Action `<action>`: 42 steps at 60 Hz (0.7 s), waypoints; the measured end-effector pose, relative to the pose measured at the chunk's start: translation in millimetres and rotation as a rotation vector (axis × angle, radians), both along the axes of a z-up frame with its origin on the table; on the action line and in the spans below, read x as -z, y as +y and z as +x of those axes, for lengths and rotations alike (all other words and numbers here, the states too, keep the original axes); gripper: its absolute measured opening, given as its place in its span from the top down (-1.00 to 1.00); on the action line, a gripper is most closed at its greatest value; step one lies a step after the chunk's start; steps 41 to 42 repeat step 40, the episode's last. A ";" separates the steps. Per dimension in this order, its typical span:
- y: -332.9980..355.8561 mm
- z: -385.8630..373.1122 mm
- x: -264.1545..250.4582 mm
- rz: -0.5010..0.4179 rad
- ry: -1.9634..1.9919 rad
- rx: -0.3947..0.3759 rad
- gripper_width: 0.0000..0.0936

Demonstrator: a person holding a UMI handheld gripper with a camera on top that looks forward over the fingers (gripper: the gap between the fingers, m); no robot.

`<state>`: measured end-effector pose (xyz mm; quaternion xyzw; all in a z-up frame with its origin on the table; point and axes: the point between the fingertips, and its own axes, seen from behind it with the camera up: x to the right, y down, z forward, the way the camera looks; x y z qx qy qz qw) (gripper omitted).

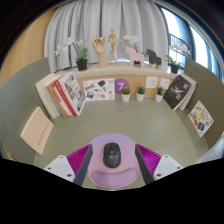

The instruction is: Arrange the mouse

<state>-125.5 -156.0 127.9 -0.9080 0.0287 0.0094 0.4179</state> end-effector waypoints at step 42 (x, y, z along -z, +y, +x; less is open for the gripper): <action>-132.4 53.6 -93.4 0.158 -0.009 -0.013 -0.82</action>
